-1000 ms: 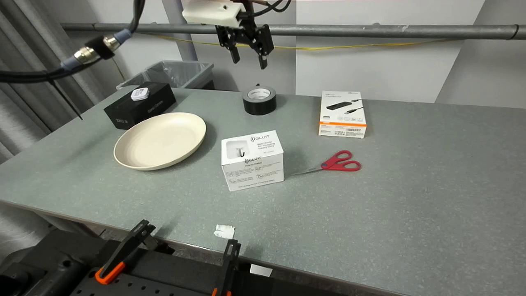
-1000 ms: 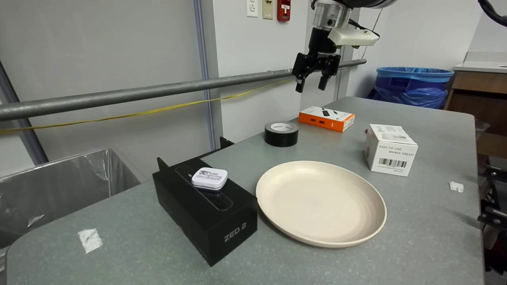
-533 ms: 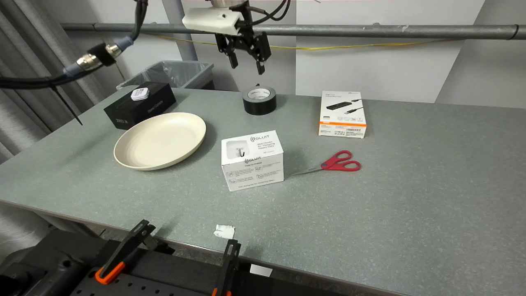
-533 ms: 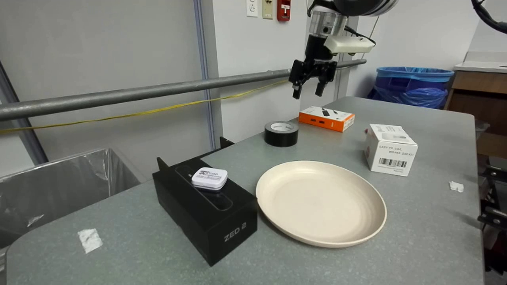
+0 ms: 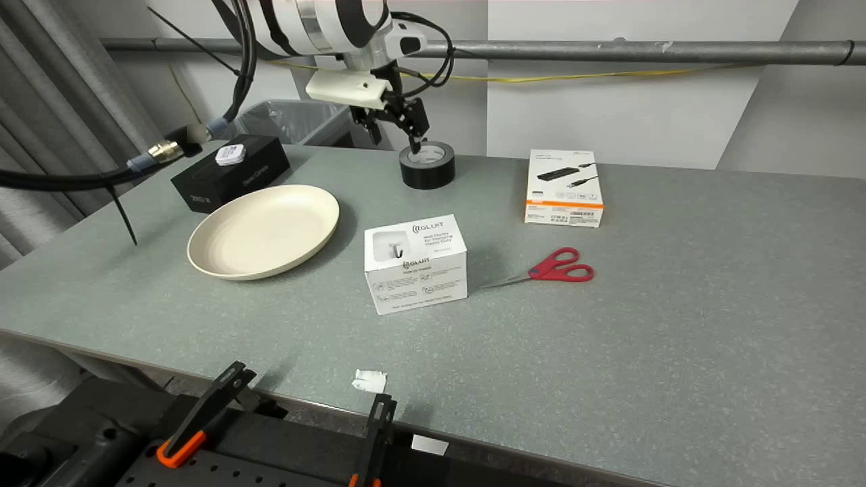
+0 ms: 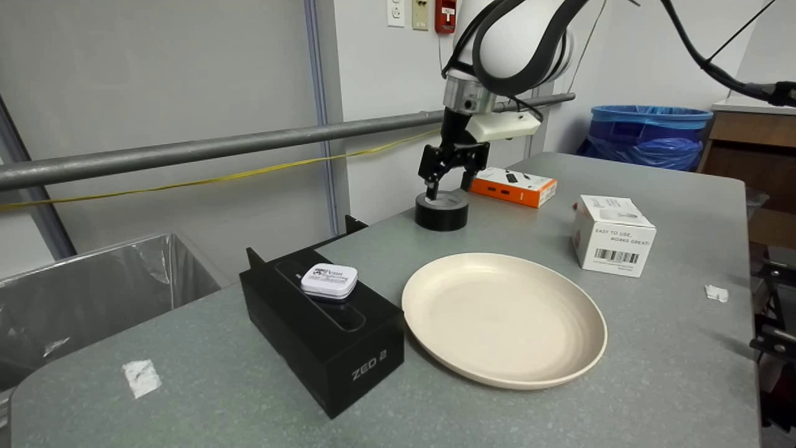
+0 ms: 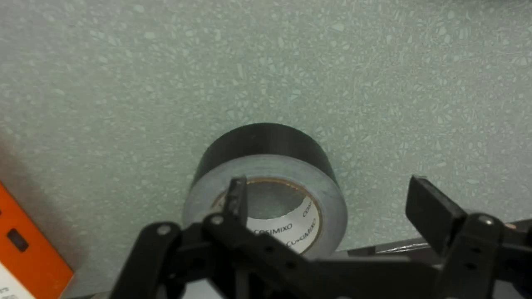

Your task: Put the black masking tape on the white plate

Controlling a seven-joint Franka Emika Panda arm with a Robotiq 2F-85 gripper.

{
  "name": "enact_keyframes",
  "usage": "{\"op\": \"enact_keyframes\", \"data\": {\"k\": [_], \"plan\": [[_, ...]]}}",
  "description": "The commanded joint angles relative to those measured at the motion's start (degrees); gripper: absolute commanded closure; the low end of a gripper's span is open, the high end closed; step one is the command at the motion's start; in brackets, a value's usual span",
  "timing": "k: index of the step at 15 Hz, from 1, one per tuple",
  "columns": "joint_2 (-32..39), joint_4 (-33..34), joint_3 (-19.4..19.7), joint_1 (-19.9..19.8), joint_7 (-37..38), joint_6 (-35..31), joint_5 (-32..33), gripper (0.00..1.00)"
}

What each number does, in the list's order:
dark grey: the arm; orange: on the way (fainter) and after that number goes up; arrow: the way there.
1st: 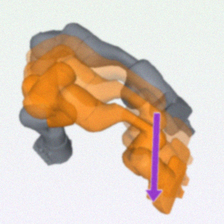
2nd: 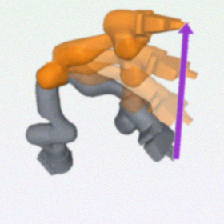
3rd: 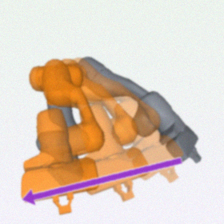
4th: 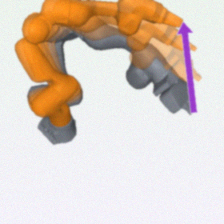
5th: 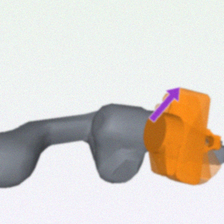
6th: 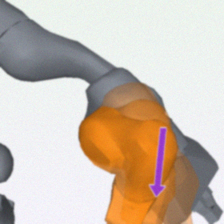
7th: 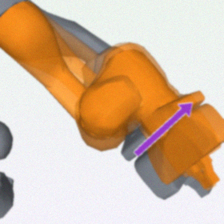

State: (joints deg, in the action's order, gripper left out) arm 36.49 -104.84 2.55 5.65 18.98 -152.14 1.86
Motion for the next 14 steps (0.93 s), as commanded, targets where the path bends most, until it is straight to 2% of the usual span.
{"op": "enact_keyframes", "data": {"k": [1, 7, 8, 10, 14], "plan": [[7.74, 8.75, 2.33, 2.91, 1.50, -0.85, 0.46, 0.00], [14.49, 16.82, 4.66, 4.92, 1.39, -0.33, 0.71, 0.00], [15.50, 18.13, 4.89, 4.91, 1.71, -0.20, 0.38, 0.25], [16.46, 19.53, 4.47, 4.42, 1.32, -0.02, -0.24, 0.34], [15.72, 20.54, 4.07, 4.15, 1.70, 0.95, -1.16, 0.67]]}}
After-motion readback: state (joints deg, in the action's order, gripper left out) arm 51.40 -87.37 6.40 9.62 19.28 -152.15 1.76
